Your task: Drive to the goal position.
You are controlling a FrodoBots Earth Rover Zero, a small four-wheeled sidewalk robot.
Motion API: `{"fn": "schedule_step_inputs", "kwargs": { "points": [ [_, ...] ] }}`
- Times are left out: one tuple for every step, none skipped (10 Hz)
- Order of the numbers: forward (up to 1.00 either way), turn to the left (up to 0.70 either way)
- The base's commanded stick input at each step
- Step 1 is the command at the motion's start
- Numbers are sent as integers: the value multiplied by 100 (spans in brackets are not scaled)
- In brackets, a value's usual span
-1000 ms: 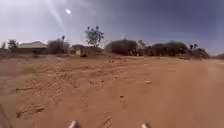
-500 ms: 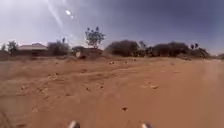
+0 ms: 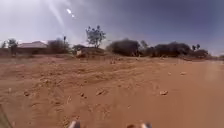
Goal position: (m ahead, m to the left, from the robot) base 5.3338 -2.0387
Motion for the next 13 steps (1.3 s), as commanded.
{"fn": "schedule_step_inputs", "kwargs": {
  "points": [
    [70, 0],
    [70, 0],
    [70, 0],
    [73, 0],
    [80, 0],
    [85, 0],
    [85, 0],
    [0, 0],
    [0, 0],
    [0, 0],
    [0, 0],
    [0, 0],
    [0, 0]
  ]
}}
